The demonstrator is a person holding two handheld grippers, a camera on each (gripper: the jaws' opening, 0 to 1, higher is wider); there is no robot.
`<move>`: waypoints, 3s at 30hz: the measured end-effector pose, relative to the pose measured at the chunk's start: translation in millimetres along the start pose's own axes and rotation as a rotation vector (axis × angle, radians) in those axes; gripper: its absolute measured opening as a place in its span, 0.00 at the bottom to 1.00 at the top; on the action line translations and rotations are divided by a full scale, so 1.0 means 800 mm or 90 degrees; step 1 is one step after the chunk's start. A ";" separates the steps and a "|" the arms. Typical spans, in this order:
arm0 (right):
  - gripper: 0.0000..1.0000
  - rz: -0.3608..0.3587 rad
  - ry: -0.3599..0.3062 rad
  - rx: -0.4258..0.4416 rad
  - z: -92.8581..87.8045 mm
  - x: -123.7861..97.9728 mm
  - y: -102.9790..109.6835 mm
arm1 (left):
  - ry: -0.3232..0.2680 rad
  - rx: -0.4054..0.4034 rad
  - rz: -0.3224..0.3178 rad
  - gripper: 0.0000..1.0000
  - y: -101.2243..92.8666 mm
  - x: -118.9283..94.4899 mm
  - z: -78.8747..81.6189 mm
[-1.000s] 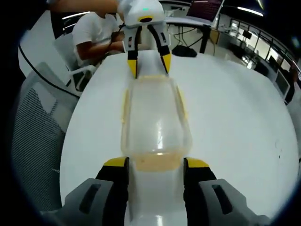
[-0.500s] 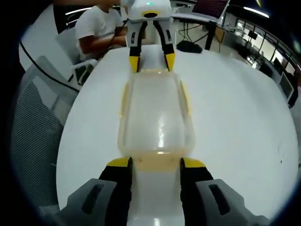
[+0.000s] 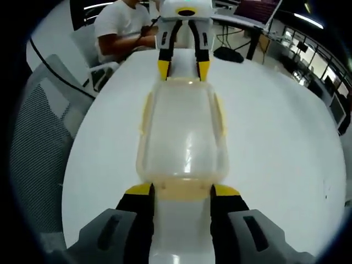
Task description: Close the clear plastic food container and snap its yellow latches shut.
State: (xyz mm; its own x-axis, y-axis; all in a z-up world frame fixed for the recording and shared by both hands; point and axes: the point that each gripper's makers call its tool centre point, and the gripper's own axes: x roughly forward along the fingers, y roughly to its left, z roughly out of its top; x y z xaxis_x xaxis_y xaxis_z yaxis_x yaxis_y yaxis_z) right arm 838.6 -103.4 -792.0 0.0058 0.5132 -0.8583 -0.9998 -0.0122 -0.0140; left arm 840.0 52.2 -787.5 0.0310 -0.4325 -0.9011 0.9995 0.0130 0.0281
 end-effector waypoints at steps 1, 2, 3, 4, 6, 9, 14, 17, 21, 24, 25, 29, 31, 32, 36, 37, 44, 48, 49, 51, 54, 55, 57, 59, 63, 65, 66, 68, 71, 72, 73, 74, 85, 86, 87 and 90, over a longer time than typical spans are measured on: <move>0.36 -0.001 0.000 0.000 0.000 0.000 0.000 | 0.002 -0.001 0.001 0.33 0.000 0.000 0.000; 0.36 -0.002 -0.001 0.000 0.000 0.000 0.000 | 0.004 -0.001 0.003 0.33 0.000 0.000 0.001; 0.36 -0.003 0.000 -0.001 0.000 -0.001 0.000 | 0.005 -0.003 0.004 0.33 0.000 0.000 0.001; 0.36 -0.003 0.000 -0.002 0.000 -0.001 0.000 | 0.007 -0.007 0.006 0.32 0.000 0.000 0.001; 0.35 -0.006 0.001 -0.008 -0.001 -0.001 -0.001 | 0.009 -0.012 0.003 0.32 -0.002 0.000 0.001; 0.35 -0.003 0.002 -0.009 -0.001 -0.002 0.000 | 0.012 -0.015 -0.002 0.32 -0.004 0.000 0.002; 0.35 0.001 -0.001 -0.009 0.000 -0.006 0.003 | 0.019 -0.012 -0.002 0.32 -0.005 -0.004 0.004; 0.34 0.000 -0.003 -0.013 0.001 -0.008 0.003 | 0.018 -0.015 -0.005 0.32 -0.006 -0.007 0.007; 0.34 -0.002 -0.006 -0.013 0.003 -0.011 0.004 | 0.023 -0.015 -0.005 0.32 -0.006 -0.013 0.010; 0.34 -0.003 -0.009 -0.012 0.004 -0.014 0.005 | 0.027 -0.012 -0.004 0.32 -0.006 -0.017 0.012; 0.34 -0.003 -0.010 -0.011 0.005 -0.016 0.006 | 0.027 -0.012 -0.004 0.32 -0.006 -0.019 0.013; 0.34 -0.003 -0.015 -0.012 0.008 -0.022 0.008 | 0.028 -0.010 -0.001 0.32 -0.009 -0.026 0.017; 0.34 -0.003 -0.018 -0.010 0.010 -0.025 0.009 | 0.030 -0.009 0.000 0.32 -0.010 -0.029 0.019; 0.34 -0.005 -0.021 -0.012 0.011 -0.027 0.009 | 0.031 -0.009 0.000 0.32 -0.010 -0.032 0.021; 0.34 -0.007 -0.025 -0.013 0.014 -0.036 0.013 | 0.036 -0.007 -0.001 0.32 -0.012 -0.039 0.027; 0.34 -0.007 -0.026 -0.013 0.014 -0.037 0.013 | 0.037 -0.007 0.000 0.32 -0.012 -0.041 0.028; 0.34 -0.006 -0.029 -0.011 0.019 -0.058 0.017 | 0.045 0.002 0.003 0.32 -0.015 -0.050 0.040; 0.34 -0.005 -0.030 -0.017 0.018 -0.069 0.018 | 0.045 0.004 0.005 0.32 -0.016 -0.055 0.048; 0.34 -0.005 -0.032 -0.016 0.018 -0.072 0.018 | 0.046 0.005 0.005 0.32 -0.016 -0.056 0.051; 0.34 -0.002 -0.034 -0.014 0.017 -0.077 0.020 | 0.046 0.005 0.003 0.32 -0.017 -0.057 0.055; 0.34 0.002 -0.034 -0.012 0.013 -0.084 0.023 | 0.045 0.004 -0.001 0.32 -0.019 -0.059 0.063; 0.34 0.002 -0.034 -0.012 0.012 -0.086 0.024 | 0.045 0.004 -0.002 0.32 -0.019 -0.059 0.065; 0.35 0.005 -0.034 -0.009 0.009 -0.092 0.025 | 0.042 0.004 -0.005 0.32 -0.021 -0.059 0.072; 0.35 0.004 -0.032 -0.007 0.005 -0.099 0.026 | 0.039 0.005 -0.006 0.32 -0.021 -0.059 0.079; 0.35 0.003 -0.029 0.000 -0.005 -0.111 0.026 | 0.037 0.012 -0.008 0.32 -0.020 -0.058 0.095; 0.35 0.001 -0.027 0.002 -0.010 -0.117 0.027 | 0.036 0.015 -0.009 0.32 -0.019 -0.057 0.101; 0.35 0.000 -0.027 0.003 -0.013 -0.119 0.027 | 0.036 0.016 -0.009 0.32 -0.018 -0.056 0.104; 0.35 0.000 -0.025 0.005 -0.017 -0.123 0.027 | 0.033 0.020 -0.010 0.32 -0.017 -0.055 0.112; 0.35 -0.003 -0.023 0.008 -0.026 -0.133 0.026 | 0.029 0.024 -0.011 0.32 -0.015 -0.052 0.124; 0.35 -0.005 -0.022 0.009 -0.028 -0.135 0.026 | 0.028 0.024 -0.011 0.32 -0.015 -0.052 0.127; 0.35 -0.005 -0.022 0.010 -0.029 -0.138 0.026 | 0.027 0.024 -0.011 0.32 -0.014 -0.051 0.129; 0.35 -0.006 -0.020 0.011 -0.033 -0.141 0.026 | 0.026 0.025 -0.011 0.32 -0.013 -0.050 0.134; 0.35 -0.016 -0.010 0.020 -0.062 -0.168 0.023 | 0.017 0.034 -0.012 0.32 -0.003 -0.039 0.167; 0.35 -0.017 -0.009 0.020 -0.064 -0.170 0.023 | 0.017 0.035 -0.012 0.32 -0.002 -0.038 0.171; 0.35 -0.018 -0.009 0.021 -0.067 -0.173 0.022 | 0.016 0.036 -0.012 0.32 -0.002 -0.038 0.173; 0.35 -0.020 -0.007 0.023 -0.073 -0.179 0.022 | 0.012 0.038 -0.012 0.32 0.000 -0.036 0.183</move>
State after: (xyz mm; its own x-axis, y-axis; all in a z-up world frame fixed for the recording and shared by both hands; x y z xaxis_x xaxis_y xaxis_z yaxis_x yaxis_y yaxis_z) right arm 821.5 -227.1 -699.3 0.0375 0.5227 -0.8517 -0.9991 0.0357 -0.0221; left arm 838.8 -67.4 -698.3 0.0132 -0.4145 -0.9100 0.9981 -0.0488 0.0367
